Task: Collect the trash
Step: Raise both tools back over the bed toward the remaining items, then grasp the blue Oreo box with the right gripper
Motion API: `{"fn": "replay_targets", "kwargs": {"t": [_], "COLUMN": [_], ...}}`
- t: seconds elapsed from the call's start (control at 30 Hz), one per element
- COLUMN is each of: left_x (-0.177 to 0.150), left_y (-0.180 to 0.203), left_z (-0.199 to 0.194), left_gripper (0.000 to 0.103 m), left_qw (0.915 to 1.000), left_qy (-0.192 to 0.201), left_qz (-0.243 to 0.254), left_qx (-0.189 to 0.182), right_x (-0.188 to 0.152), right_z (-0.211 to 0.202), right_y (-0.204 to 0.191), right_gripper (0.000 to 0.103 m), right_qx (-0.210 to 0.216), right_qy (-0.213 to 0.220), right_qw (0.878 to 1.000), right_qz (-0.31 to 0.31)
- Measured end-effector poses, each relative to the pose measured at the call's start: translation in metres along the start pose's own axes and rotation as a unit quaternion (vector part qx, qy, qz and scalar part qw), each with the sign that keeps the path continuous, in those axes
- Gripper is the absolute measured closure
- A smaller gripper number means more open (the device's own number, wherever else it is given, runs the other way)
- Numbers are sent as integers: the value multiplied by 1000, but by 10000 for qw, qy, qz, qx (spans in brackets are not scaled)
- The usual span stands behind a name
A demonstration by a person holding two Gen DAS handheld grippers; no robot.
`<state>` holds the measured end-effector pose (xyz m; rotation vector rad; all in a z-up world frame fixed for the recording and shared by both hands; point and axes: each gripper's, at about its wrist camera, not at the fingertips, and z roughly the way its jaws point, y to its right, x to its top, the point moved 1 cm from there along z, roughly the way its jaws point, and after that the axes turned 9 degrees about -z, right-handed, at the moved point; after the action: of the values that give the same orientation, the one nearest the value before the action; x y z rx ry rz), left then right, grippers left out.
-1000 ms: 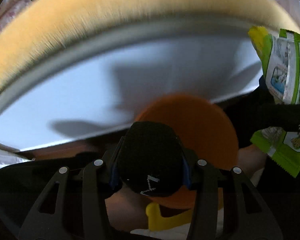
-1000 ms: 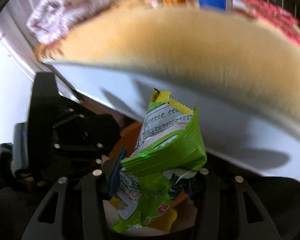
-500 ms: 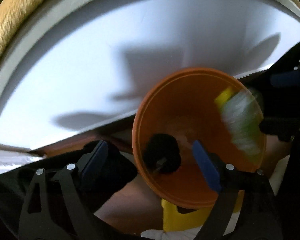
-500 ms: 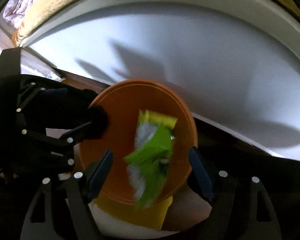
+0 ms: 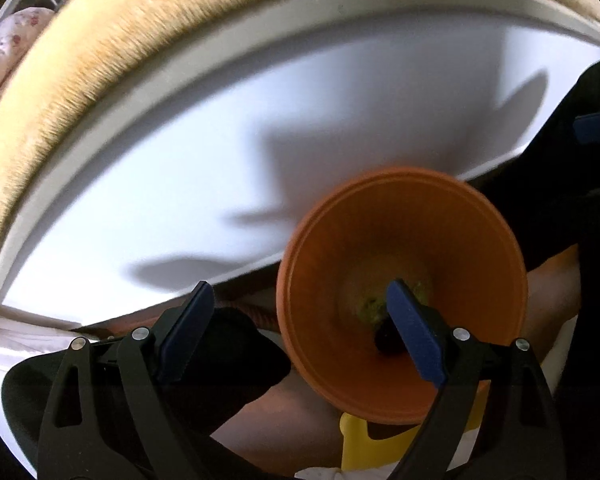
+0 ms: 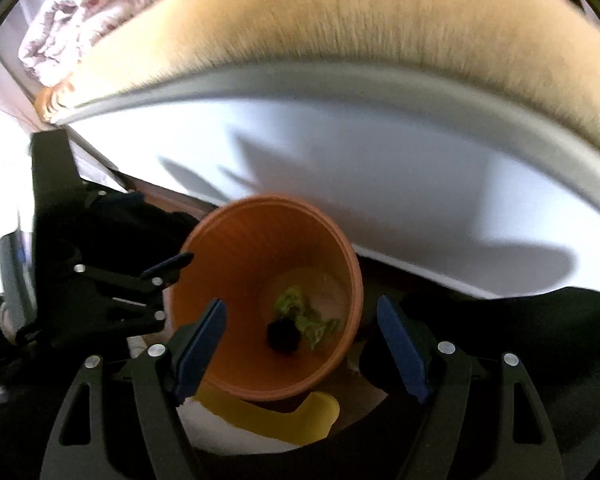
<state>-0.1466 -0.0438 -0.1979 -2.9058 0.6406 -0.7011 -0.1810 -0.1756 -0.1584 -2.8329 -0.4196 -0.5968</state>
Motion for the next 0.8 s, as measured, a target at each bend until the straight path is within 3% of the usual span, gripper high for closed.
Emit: {"fn": "replay_targets", "kwargs": {"t": [0.27, 0.47, 0.6, 0.8], "left_x": [26, 67, 101, 142], "left_y": [-10, -36, -57, -82], "left_z": [-54, -94, -107, -89], "left_gripper": [17, 14, 12, 12], "left_qw": [9977, 9924, 9855, 9798], "left_qy": [649, 1196, 1581, 1537], "left_qz": [-20, -303, -622, -1280], "left_qx": [178, 16, -41, -83], "right_x": [43, 105, 161, 228], "right_z": [-58, -85, -74, -39], "right_y": [0, 26, 58, 114], "right_gripper": [23, 21, 17, 16], "right_qx": [-148, -367, -472, -155], "right_qy": [787, 1223, 1287, 1247], "right_qw": [9961, 9896, 9878, 9914], "right_qz": [-381, -666, -741, 359]}}
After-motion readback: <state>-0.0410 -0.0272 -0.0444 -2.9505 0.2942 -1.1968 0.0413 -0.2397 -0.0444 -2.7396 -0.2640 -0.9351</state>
